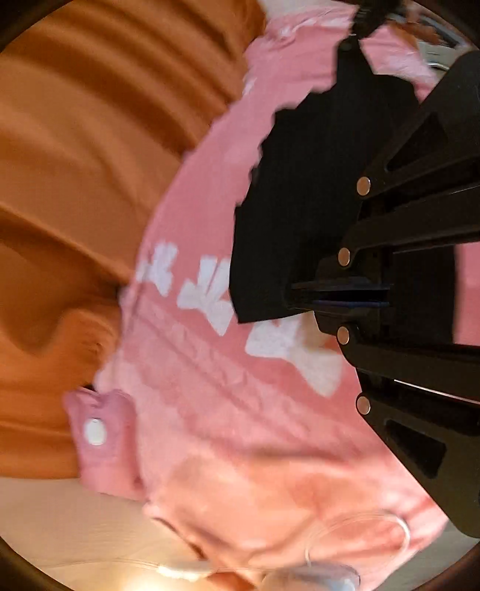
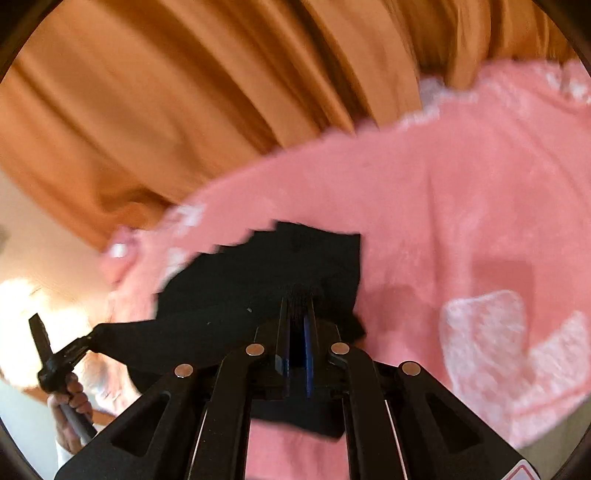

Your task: Fold small clothes

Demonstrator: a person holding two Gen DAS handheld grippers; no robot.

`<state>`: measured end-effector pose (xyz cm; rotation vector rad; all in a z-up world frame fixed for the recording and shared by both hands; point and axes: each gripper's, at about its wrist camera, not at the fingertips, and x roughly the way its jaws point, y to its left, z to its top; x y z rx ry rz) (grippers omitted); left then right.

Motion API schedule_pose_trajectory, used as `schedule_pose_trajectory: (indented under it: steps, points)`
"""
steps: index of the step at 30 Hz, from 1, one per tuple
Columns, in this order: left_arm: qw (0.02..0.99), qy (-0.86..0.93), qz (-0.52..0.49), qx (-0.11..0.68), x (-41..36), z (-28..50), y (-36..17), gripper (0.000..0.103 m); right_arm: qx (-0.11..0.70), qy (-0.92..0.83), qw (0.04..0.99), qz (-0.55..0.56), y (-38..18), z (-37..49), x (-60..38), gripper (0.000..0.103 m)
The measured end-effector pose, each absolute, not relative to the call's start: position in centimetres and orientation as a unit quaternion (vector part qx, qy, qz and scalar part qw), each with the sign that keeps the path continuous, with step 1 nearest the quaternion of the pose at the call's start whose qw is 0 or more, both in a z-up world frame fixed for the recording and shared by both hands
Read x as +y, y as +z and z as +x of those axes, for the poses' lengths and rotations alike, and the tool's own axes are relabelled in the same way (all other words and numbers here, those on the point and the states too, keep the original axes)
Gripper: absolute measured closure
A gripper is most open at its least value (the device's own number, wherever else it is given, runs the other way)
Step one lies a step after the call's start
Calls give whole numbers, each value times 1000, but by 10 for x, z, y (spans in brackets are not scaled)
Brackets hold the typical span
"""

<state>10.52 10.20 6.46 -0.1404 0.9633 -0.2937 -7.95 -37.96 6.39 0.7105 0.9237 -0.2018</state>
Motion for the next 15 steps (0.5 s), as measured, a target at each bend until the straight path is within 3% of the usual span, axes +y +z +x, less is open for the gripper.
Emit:
schedule_pose_trajectory:
  steps: [5, 9, 10, 11, 13, 15]
  points:
    - [860, -122, -69, 491, 81, 151, 23, 101, 450, -98, 804, 377, 26, -43, -401, 98]
    - [857, -97, -104, 496, 86, 183, 6, 97, 390, -87, 806, 437, 20, -30, -427, 91]
    - [866, -73, -113, 482, 91, 191, 4, 92, 361, -118, 819, 430, 23, -32, -433, 90]
    - [870, -64, -117, 475, 96, 196, 4, 81, 343, -147, 827, 421, 27, -33, -437, 86]
    - [872, -49, -126, 470, 105, 200, 6, 72, 324, -165, 832, 419, 34, -36, -438, 74]
    - [868, -72, -142, 469, 110, 195, 14, 71, 351, -159, 831, 401, 40, -35, -427, 72]
